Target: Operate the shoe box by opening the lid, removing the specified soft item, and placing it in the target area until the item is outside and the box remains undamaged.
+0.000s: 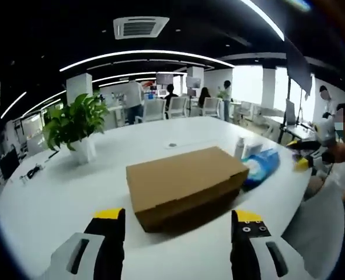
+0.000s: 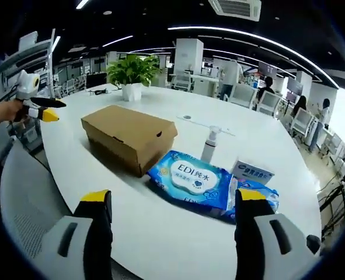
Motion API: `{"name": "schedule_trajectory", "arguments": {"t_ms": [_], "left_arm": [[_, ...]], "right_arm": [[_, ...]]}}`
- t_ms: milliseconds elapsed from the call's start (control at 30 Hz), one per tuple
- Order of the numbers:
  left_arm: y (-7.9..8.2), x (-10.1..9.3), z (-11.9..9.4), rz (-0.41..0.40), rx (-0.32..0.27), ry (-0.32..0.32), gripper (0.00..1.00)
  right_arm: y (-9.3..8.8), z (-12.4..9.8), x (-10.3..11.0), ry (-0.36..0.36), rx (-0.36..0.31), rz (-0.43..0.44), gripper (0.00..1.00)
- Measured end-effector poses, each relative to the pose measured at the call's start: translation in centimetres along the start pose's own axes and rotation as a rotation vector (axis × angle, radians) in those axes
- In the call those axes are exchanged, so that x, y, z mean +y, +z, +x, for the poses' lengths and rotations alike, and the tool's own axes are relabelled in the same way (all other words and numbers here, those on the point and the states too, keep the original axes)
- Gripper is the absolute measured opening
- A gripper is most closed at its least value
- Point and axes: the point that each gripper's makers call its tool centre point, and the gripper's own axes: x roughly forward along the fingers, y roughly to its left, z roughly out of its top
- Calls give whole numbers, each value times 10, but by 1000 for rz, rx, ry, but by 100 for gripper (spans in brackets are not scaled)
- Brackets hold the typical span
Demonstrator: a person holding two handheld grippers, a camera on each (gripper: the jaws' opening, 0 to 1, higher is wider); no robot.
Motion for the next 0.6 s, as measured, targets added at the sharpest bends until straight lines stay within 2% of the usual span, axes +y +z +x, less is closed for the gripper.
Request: {"name": "schedule_trajectory", "arguments": {"t_ms": [100, 233, 333, 433, 600], "left_arm": [[1, -3, -3, -3, -3, -4, 79], [-4, -4, -9, 1, -2, -3, 86], [-9, -2, -11, 2, -7, -7, 88], [-11, -8, -11, 0, -5, -15, 89], [-16, -10, -14, 24, -13, -23, 99]], "right_arm": [[-3, -8, -5, -11, -2, 5, 87], [-5, -19, -11, -22, -12, 20, 92], [-5, -24, -12, -27, -34, 44, 96], [-11, -27, -13, -41, -17, 36, 96], [-14, -30, -12, -48, -13, 61, 96]]}}
